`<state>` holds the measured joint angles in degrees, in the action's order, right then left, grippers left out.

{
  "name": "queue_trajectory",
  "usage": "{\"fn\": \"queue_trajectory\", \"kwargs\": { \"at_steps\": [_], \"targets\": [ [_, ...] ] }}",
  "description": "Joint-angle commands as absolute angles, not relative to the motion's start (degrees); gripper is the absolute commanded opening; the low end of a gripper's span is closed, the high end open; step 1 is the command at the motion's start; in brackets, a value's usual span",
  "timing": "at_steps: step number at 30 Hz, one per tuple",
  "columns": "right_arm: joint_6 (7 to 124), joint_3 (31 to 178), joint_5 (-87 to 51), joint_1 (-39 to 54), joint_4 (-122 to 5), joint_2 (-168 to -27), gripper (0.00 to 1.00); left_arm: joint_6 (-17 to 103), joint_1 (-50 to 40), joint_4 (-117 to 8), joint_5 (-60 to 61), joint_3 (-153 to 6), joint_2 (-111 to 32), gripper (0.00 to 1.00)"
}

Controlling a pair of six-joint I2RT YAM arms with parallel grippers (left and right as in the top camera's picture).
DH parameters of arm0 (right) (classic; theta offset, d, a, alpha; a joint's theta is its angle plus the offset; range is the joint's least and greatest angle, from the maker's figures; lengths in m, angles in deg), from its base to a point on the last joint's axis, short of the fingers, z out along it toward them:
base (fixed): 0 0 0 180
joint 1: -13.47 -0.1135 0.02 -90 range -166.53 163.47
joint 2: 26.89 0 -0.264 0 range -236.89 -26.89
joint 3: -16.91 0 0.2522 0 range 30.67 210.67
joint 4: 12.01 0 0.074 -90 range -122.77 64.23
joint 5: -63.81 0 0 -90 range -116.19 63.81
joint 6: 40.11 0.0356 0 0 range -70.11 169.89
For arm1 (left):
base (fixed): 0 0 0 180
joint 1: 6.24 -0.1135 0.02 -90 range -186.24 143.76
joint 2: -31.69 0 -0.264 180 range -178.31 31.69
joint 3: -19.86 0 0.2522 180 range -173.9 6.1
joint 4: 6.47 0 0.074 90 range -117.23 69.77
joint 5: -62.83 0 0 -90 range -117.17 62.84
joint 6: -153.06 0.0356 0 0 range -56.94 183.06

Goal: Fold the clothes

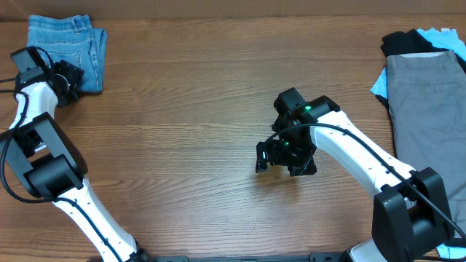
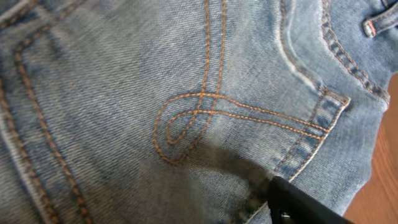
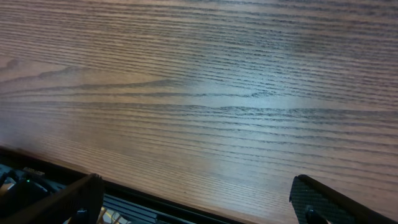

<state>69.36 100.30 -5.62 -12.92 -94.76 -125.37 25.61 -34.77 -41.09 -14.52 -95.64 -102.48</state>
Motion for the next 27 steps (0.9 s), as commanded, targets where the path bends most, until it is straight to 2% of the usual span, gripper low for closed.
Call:
{"fn": "queue_trajectory", "kwargs": {
  "at_steps": [1, 2, 8, 17, 21, 25, 27],
  "targets": [
    [69.2, 100.1, -5.5, -13.3, -94.8, -125.1, 1.00, 27.6, -36.1, -40.8, -13.6, -97.7, -103.5, 0.92],
    [69.2, 100.1, -5.5, -13.2, -94.9, -125.1, 1.00, 28.4, -36.6, -41.3, -12.2, -97.7, -103.2, 1.00],
    [69.2, 100.1, -5.5, -13.2, -94.7, -125.1, 1.00, 28.8, -38.9, -48.0, -10.6, -97.7, -99.2, 1.00],
    [69.9, 106.9, -7.5, -13.0, -93.7, -121.9, 1.00, 28.8, -39.3, -64.5, -9.6, -97.7, -81.3, 1.00],
    [70.0, 115.0, -16.5, -13.0, -99.2, -116.1, 1.00, 30.6, -39.3, -73.3, -1.2, -97.7, -71.2, 1.00],
    [71.2, 123.7, -27.8, -13.0, -107.5, -108.7, 1.00, 38.1, -38.7, -74.7, 12.7, -97.7, -61.5, 1.00],
    [72.6, 125.8, -30.1, -13.0, -109.8, -104.0, 1.00, 39.5, -38.1, -76.7, 13.8, -97.7, -55.8, 1.00]
  ]
}}
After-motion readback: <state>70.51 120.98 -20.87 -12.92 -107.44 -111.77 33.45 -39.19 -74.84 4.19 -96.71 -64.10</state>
